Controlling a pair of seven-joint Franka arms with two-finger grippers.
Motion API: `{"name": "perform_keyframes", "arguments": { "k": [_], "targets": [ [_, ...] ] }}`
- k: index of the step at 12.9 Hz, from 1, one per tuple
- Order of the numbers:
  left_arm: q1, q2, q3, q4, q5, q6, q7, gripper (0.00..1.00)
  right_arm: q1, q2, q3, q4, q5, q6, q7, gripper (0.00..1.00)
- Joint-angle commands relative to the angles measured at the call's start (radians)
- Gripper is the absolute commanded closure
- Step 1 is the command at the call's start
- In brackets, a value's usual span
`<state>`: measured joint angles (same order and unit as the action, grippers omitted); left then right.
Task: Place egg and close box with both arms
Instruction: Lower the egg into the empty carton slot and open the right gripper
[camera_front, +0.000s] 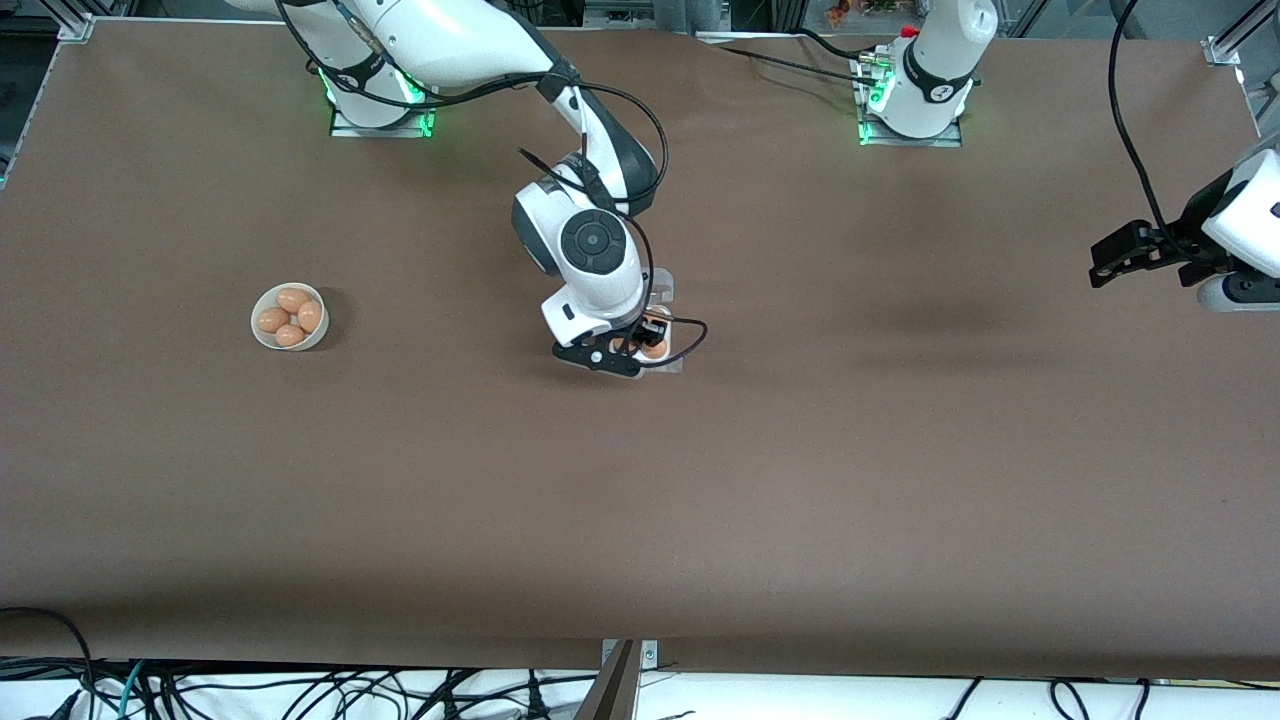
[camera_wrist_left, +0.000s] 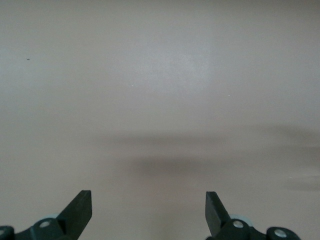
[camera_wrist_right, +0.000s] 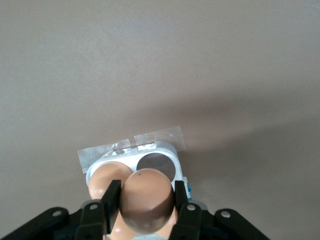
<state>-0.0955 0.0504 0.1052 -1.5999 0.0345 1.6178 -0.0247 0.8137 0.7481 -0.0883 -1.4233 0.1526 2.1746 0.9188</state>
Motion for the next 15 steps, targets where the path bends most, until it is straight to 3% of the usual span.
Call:
{"name": "perform_keyframes", "arguments": {
  "k": [1, 10, 11, 12, 15],
  "targets": [
    [-0.006, 0.016, 0.004, 0.034, 0.002, -0.021, 0.014, 0.00, -0.004, 0.031, 0.013, 0.030, 0.018, 0.010, -0.001, 0.83],
    [-0.006, 0.016, 0.004, 0.034, 0.002, -0.021, 0.014, 0.00, -0.004, 0.051, 0.013, 0.030, 0.016, 0.008, -0.015, 0.80],
    [-0.004, 0.016, 0.004, 0.034, 0.002, -0.021, 0.015, 0.00, -0.004, 0.053, 0.013, 0.030, 0.018, 0.010, -0.014, 0.60],
    [-0.006, 0.016, 0.004, 0.034, 0.002, -0.021, 0.014, 0.00, -0.004, 0.053, 0.013, 0.030, 0.016, 0.010, -0.009, 0.01],
    [-0.003, 0.014, 0.004, 0.034, -0.016, -0.022, 0.015, 0.00, -0.004, 0.050, 0.013, 0.033, 0.013, 0.010, -0.014, 0.00]
  ]
}}
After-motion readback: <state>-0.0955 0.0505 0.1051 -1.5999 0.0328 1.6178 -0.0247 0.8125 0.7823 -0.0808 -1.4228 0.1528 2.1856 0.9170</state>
